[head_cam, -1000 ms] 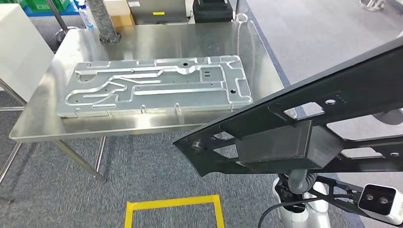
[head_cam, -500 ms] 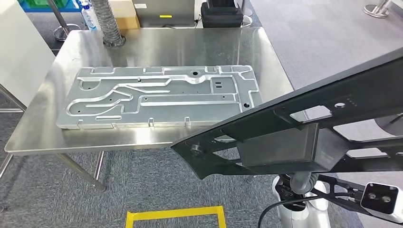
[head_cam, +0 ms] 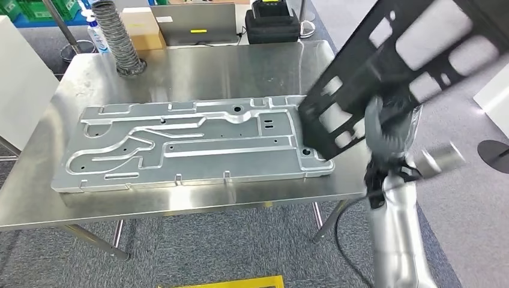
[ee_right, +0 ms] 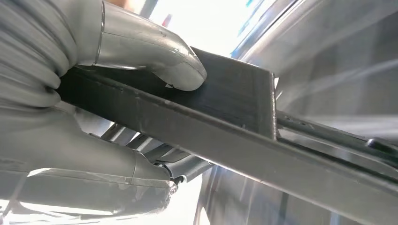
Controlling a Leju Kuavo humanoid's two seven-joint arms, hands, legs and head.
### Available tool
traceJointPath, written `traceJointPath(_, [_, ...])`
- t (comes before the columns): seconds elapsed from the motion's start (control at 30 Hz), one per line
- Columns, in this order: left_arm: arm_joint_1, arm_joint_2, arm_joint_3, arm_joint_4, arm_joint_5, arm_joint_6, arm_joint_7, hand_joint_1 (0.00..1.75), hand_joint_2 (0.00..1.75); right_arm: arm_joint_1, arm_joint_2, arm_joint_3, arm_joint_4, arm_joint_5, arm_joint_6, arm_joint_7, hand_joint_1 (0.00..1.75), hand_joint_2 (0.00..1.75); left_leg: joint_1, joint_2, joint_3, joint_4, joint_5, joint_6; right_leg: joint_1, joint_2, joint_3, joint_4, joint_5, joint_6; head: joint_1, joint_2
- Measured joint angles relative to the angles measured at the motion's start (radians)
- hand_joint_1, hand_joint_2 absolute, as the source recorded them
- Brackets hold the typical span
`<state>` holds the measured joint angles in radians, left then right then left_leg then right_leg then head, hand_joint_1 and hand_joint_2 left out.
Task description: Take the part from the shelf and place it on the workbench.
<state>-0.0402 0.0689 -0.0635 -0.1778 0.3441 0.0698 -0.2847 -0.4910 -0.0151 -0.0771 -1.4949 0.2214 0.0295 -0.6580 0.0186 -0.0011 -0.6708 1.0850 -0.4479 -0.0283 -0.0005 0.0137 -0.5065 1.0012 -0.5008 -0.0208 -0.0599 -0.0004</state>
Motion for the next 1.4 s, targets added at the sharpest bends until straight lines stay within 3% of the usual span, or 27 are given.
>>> traceJointPath(0.03, [0.0, 0.0, 0.0, 0.0, -0.003, 0.0, -0.002, 0.0, 1.75, -0.041, -0.018, 0.002, 0.038, 0.079, -0.092, 0.024, 1.75, 1.75, -0.002, 0.002, 0.001, -0.034, 0.043, 0.007, 0.0, 0.0, 0.001, 0.007, -0.011, 0.007, 0.0, 0.0])
traceJointPath(0.07, [-0.001, 0.0, 0.0, 0.0, -0.005, -0.001, -0.004, 0.0, 1.75, -0.079, -0.032, 0.006, 0.068, 0.141, -0.155, 0.048, 1.75, 1.75, -0.005, 0.003, -0.002, -0.047, 0.065, 0.016, 0.001, 0.0, -0.001, 0.013, -0.019, 0.013, 0.0, 0.0])
traceJointPath(0.2, [-0.004, -0.001, 0.0, 0.0, -0.009, -0.002, -0.006, 0.0, 1.75, -0.173, -0.069, 0.041, 0.131, 0.227, -0.232, 0.1, 1.75, 1.75, -0.006, 0.002, 0.008, -0.054, 0.063, 0.043, -0.004, -0.003, -0.012, 0.035, -0.045, 0.035, 0.0, 0.0])
traceJointPath(0.27, [-0.007, -0.001, 0.0, 0.0, -0.01, -0.002, -0.006, 0.0, 1.75, -0.19, -0.08, 0.054, 0.147, 0.233, -0.242, 0.108, 1.75, 1.75, -0.003, -0.001, 0.017, -0.061, 0.058, 0.052, -0.007, -0.007, -0.065, 0.135, -0.087, 0.045, 0.0, 0.0])
traceJointPath(0.33, [-0.008, -0.001, 0.0, 0.0, -0.014, -0.003, -0.006, 0.0, 1.75, -0.199, -0.091, 0.067, 0.162, 0.281, -0.269, 0.125, 1.75, 1.75, -0.003, -0.006, 0.023, -0.061, 0.05, 0.056, -0.012, -0.007, -0.153, 0.265, -0.122, 0.051, 0.0, 0.0])
traceJointPath(0.37, [-0.008, -0.001, 0.0, 0.0, -0.019, -0.003, -0.006, 0.0, 1.75, -0.207, -0.095, 0.08, 0.173, 0.345, -0.288, 0.15, 1.75, 1.75, -0.003, -0.008, 0.027, -0.061, 0.046, 0.054, -0.015, -0.008, -0.186, 0.298, -0.115, 0.053, 0.0, 0.0])
traceJointPath(0.4, [-0.007, -0.002, 0.0, 0.0, -0.024, -0.004, -0.005, 0.0, 1.75, -0.224, -0.097, 0.101, 0.187, 0.431, -0.305, 0.186, 1.75, 1.75, -0.003, -0.009, 0.033, -0.061, 0.041, 0.052, -0.017, -0.008, -0.2, 0.291, -0.088, 0.054, 0.0, 0.0])
traceJointPath(0.47, [-0.013, -0.004, 0.0, 0.0, -0.037, -0.007, -0.001, 0.0, 1.75, -0.285, -0.098, 0.169, 0.229, 0.629, -0.314, 0.268, 1.75, 1.75, -0.002, -0.008, 0.047, -0.061, 0.031, 0.043, -0.019, -0.008, -0.174, 0.174, 0.009, 0.051, 0.0, 0.0])
traceJointPath(0.53, [-0.029, -0.006, -0.001, 0.0, -0.049, -0.008, 0.009, 0.0, 1.75, -0.362, -0.086, 0.261, 0.291, 0.806, -0.289, 0.337, 1.75, 1.75, -0.005, -0.005, 0.054, -0.061, 0.024, 0.033, -0.016, -0.007, -0.134, 0.059, 0.071, 0.045, 0.0, 0.0])
traceJointPath(0.6, [-0.045, -0.007, -0.002, -0.001, -0.059, -0.008, 0.02, 0.0, 1.75, -0.428, -0.054, 0.36, 0.372, 0.942, -0.247, 0.39, 1.75, 1.75, -0.006, -0.004, 0.055, -0.064, 0.023, 0.022, -0.01, -0.004, -0.123, 0.029, 0.075, 0.036, 0.0, 0.0])
traceJointPath(0.7, [-0.06, -0.012, -0.003, -0.001, -0.067, -0.008, 0.031, 0.0, 1.75, -0.495, 0.022, 0.498, 0.517, 1.034, -0.177, 0.406, 1.75, 1.75, -0.002, -0.004, 0.055, -0.058, 0.014, 0.002, -0.009, -0.003, -0.118, 0.016, 0.079, 0.012, 0.0, 0.0])
traceJointPath(0.77, [-0.067, -0.015, -0.003, -0.002, -0.069, -0.01, 0.033, 0.0, 1.75, -0.528, 0.084, 0.583, 0.624, 1.057, -0.128, 0.389, 1.75, 1.75, 0.001, -0.004, 0.019, 0.022, -0.033, -0.006, -0.009, -0.005, -0.111, 0.008, 0.081, -0.002, 0.0, 0.0])
traceJointPath(0.83, [-0.069, -0.016, -0.003, -0.001, -0.068, -0.011, 0.033, 0.0, 1.75, -0.544, 0.137, 0.657, 0.728, 1.068, -0.077, 0.37, 1.75, 1.75, 0.0, -0.004, -0.048, 0.157, -0.089, -0.009, -0.002, -0.007, -0.107, 0.007, 0.078, -0.011, 0.0, 0.0])
traceJointPath(0.87, [-0.068, -0.016, -0.003, -0.001, -0.067, -0.012, 0.033, 0.0, 1.75, -0.547, 0.159, 0.689, 0.777, 1.073, -0.051, 0.365, 1.75, 1.75, 0.0, -0.004, -0.073, 0.203, -0.099, -0.01, 0.001, -0.008, -0.105, 0.008, 0.076, -0.014, 0.0, 0.0])
traceJointPath(0.9, [-0.066, -0.017, -0.003, -0.001, -0.066, -0.013, 0.032, 0.0, 1.75, -0.547, 0.176, 0.717, 0.823, 1.076, -0.027, 0.361, 1.75, 1.75, 0.0, -0.004, -0.082, 0.211, -0.088, -0.009, 0.005, -0.009, -0.103, 0.009, 0.074, -0.016, 0.0, 0.0])
traceJointPath(0.93, [-0.064, -0.017, -0.003, -0.001, -0.067, -0.014, 0.031, 0.0, 1.75, -0.547, 0.19, 0.742, 0.864, 1.078, -0.007, 0.359, 1.75, 1.75, 0.0, -0.004, -0.071, 0.178, -0.059, -0.007, 0.007, -0.01, -0.101, 0.011, 0.071, -0.017, 0.0, 0.0])
traceJointPath(1.0, [-0.061, -0.017, -0.003, -0.001, -0.069, -0.016, 0.03, 0.0, 1.75, -0.549, 0.208, 0.78, 0.931, 1.078, 0.027, 0.354, 1.75, 1.75, 0.0, -0.004, -0.013, 0.045, 0.011, -0.001, 0.01, -0.01, -0.1, 0.018, 0.062, -0.014, 0.0, 0.0])
traceJointPath(1.03, [-0.061, -0.018, -0.003, -0.001, -0.071, -0.017, 0.03, 0.0, 1.75, -0.551, 0.213, 0.793, 0.959, 1.077, 0.04, 0.353, 1.75, 1.75, -0.002, -0.005, 0.012, -0.009, 0.03, 0.004, 0.012, -0.01, -0.101, 0.023, 0.058, -0.011, 0.0, 0.0])
traceJointPath(1.07, [-0.061, -0.018, -0.003, -0.001, -0.074, -0.018, 0.03, 0.0, 1.75, -0.553, 0.217, 0.804, 0.985, 1.074, 0.052, 0.351, 1.75, 1.75, -0.004, -0.005, 0.027, -0.041, 0.037, 0.008, 0.013, -0.01, -0.103, 0.027, 0.055, -0.008, 0.0, 0.0])
traceJointPath(1.17, [-0.064, -0.021, -0.004, -0.001, -0.082, -0.021, 0.032, 0.0, 1.75, -0.555, 0.223, 0.825, 1.044, 1.065, 0.069, 0.351, 1.75, 1.75, -0.005, -0.005, 0.033, -0.055, 0.035, 0.022, 0.015, -0.009, -0.105, 0.03, 0.05, 0.003, 0.0, 0.0])
traceJointPath(1.23, [-0.068, -0.024, -0.004, -0.002, -0.085, -0.021, 0.032, 0.0, 1.75, -0.56, 0.223, 0.832, 1.067, 1.063, 0.072, 0.352, 1.75, 1.75, -0.001, -0.003, 0.039, -0.06, 0.036, 0.032, 0.013, -0.008, -0.116, 0.062, 0.025, 0.014, 0.0, 0.0])
traceJointPath(1.33, [-0.074, -0.026, -0.004, -0.002, -0.091, -0.022, 0.033, 0.0, 1.75, -0.564, 0.223, 0.84, 1.098, 1.059, 0.074, 0.356, 1.75, 1.75, 0.001, 0.0, 0.044, -0.063, 0.034, 0.04, 0.004, -0.009, -0.203, 0.242, -0.06, 0.03, 0.0, 0.0])
traceJointPath(1.37, [-0.075, -0.026, -0.004, -0.002, -0.092, -0.023, 0.032, 0.0, 1.75, -0.561, 0.223, 0.842, 1.105, 1.056, 0.073, 0.358, 1.75, 1.75, 0.001, 0.0, 0.045, -0.063, 0.034, 0.041, 0.0, -0.009, -0.231, 0.296, -0.075, 0.033, 0.0, 0.0])
traceJointPath(1.4, [-0.076, -0.026, -0.004, -0.002, -0.093, -0.023, 0.032, 0.0, 1.75, -0.558, 0.223, 0.844, 1.111, 1.054, 0.071, 0.36, 1.75, 1.75, 0.001, 0.0, 0.046, -0.063, 0.034, 0.04, -0.003, -0.009, -0.243, 0.314, -0.071, 0.034, 0.0, 0.0])
